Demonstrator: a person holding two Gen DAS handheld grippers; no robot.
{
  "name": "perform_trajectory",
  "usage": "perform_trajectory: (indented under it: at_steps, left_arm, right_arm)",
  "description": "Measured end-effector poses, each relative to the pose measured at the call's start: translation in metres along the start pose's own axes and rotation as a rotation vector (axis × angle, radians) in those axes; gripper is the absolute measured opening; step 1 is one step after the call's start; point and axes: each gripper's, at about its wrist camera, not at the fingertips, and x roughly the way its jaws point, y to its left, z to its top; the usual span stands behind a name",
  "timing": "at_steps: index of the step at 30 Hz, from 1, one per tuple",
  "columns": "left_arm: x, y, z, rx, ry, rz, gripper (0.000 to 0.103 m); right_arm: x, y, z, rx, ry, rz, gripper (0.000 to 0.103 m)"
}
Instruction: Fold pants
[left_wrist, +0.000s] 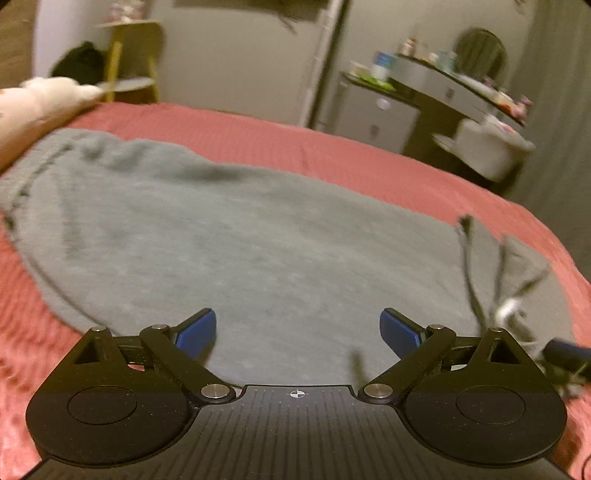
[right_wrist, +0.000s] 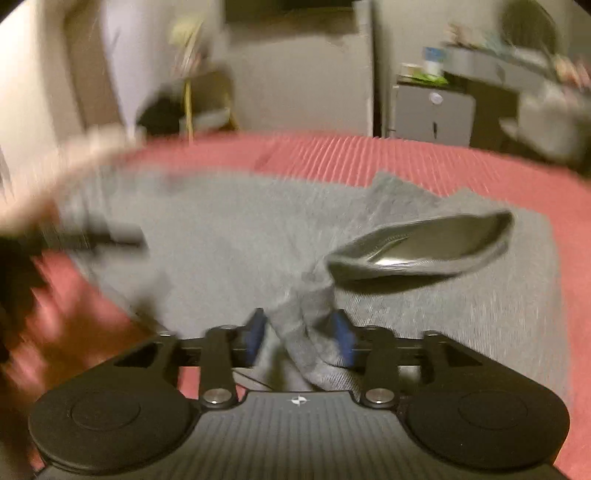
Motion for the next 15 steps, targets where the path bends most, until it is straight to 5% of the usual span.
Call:
perform_trajectory:
  at_steps: [2, 6, 9, 13, 15]
  left_arm:
    - [0.002, -0.013, 0.003, 0.026, 0.02, -0.035, 0.099]
    - [0.004, -0.068, 0.016, 0.185, -0.005, -0.083, 0.099]
    - [0.01, -0.124, 0.022, 0.348, -0.033, -0.125, 0.099]
    - [0.033, -0.193, 0.018, 0.554, -0.059, -0.13, 0.099]
    - [0.055, -0.216, 0.012, 0.646, -0.018, -0.111, 0.099]
  right_arm:
    - [-0.026, -0.034, -0.007, 0.226, -0.101, -0.007, 0.079]
    - [-0.063, -0.1, -0.04, 0.613, -0.217, -0.178, 0.077]
    - [-0.071, -0.142, -0.069, 0.885, -0.262, -0.099, 0.069]
    - [-0.068, -0.142, -0.066, 0.854, -0.262, -0.114, 0.07]
    - [-0.068, -0.137, -0.064, 0.819, -0.257, -0.114, 0.078]
